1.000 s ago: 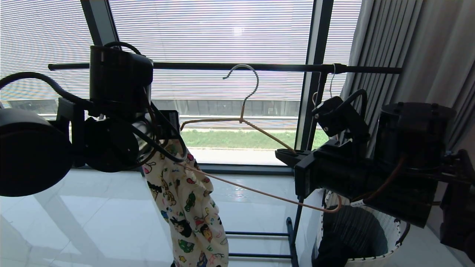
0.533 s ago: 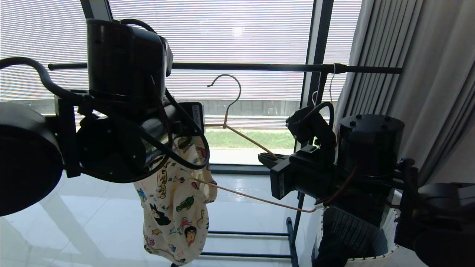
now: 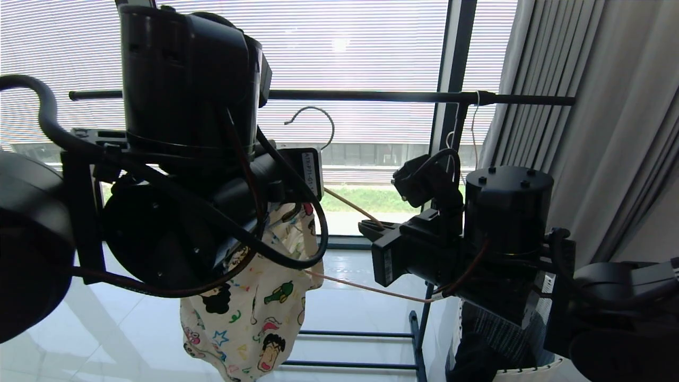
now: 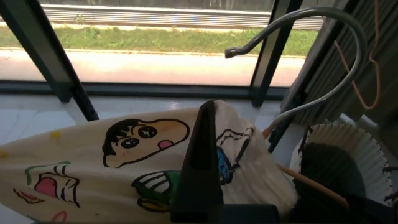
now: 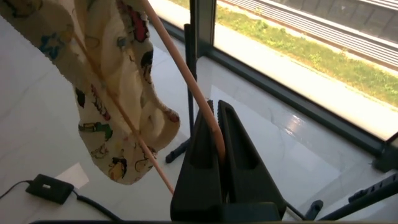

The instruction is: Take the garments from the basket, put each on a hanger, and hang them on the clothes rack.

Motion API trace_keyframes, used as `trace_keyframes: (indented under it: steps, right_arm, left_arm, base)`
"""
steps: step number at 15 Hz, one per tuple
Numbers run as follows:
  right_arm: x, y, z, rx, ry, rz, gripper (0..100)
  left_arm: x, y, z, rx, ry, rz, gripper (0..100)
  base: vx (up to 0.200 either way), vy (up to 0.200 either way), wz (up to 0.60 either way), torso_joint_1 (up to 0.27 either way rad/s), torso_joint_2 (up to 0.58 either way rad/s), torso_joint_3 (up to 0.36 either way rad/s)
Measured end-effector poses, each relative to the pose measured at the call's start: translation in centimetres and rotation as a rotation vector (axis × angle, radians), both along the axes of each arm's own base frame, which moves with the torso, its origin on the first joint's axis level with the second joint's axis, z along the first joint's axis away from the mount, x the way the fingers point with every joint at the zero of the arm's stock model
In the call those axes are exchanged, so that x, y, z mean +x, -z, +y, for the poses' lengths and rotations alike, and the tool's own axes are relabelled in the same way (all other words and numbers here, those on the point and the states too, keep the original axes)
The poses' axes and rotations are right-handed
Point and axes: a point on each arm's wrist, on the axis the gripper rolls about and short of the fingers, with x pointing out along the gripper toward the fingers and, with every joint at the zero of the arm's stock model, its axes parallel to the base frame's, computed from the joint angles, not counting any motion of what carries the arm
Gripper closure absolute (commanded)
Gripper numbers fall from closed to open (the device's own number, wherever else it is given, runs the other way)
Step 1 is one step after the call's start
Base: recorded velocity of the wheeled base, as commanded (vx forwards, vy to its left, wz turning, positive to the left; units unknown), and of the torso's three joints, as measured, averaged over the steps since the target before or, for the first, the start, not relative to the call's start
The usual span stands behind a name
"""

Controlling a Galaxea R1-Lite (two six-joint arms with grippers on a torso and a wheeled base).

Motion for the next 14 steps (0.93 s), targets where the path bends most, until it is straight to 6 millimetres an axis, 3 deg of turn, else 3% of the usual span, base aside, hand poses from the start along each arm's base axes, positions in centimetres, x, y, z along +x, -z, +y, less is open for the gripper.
trace_keyframes:
  steps: [2,3,6,10,14]
  right_arm:
    - [0.1,-0.1,-0.1,0.000,0.042,-0.011,100]
    - [0.0,-0.4,-0.2,0.014,0.055,-0.026,100]
    - [-0.3,-1.6,-0.9,0.037,0.105,-0.067,100]
    - [-0.7,-3.7,-1.7,0.063,0.129,-0.180,100]
    - [-0.8,-4.2,-2.1,0.070,0.167,-0.211,100]
  left_arm:
    - [-0.2,0.1,0.2,0.002,0.001,0.002,100]
    - [-0.2,0.1,0.4,0.005,-0.004,0.004,0]
    - [-0.3,-0.8,1.8,0.012,-0.028,-0.023,0]
    - [-1.2,-3.6,4.7,0.032,-0.070,-0.103,0]
    - [-2.2,-5.2,7.2,0.059,-0.111,-0.128,0]
  base:
    - [0.000,0.000,0.00,0.000,0.00,0.000]
    - [0.000,0.000,0.00,0.000,0.00,0.000]
    - [0.000,0.000,0.00,0.000,0.00,0.000]
    - [0.000,0.000,0.00,0.000,0.00,0.000]
    - [0.000,0.000,0.00,0.000,0.00,0.000]
